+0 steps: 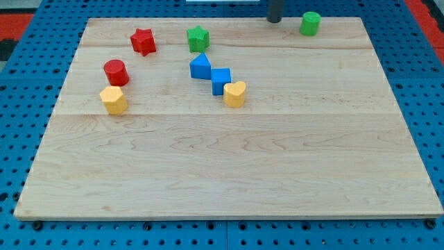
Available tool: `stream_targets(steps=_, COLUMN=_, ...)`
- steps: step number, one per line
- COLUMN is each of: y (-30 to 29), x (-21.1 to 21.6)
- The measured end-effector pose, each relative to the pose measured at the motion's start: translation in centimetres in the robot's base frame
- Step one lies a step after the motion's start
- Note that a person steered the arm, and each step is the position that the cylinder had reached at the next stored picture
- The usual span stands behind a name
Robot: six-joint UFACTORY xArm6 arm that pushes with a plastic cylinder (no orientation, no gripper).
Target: Slide the green circle down and up a bit
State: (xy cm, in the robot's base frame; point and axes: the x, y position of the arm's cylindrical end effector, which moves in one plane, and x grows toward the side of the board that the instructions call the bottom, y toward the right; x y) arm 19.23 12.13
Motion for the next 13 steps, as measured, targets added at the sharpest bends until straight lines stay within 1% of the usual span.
stream_targets(steps=1, y=1.9, x=0.0)
stream_targets(steps=2, y=4.4, x=7.3)
stream_targets(steps=3, y=16.1, x=6.6)
stream_targets(steps=4, y=20.1, x=0.1)
stream_targets(steps=5, y=19.7, x=-0.1)
stream_targets(steps=6, y=12.2, x=0.0)
stream_targets(steps=7, y=1.9, x=0.3)
stream_targets(steps=8, y=-5.5, x=2.4)
stream_targets(steps=9, y=-4.5, x=4.9)
stream_targets(steps=10, y=-6.3, x=4.8)
stream_targets(steps=11, y=0.3, x=2.5)
stream_targets(steps=12, y=6.4, x=6.9)
stream_targets(steps=13, y=-1.4, x=11.5)
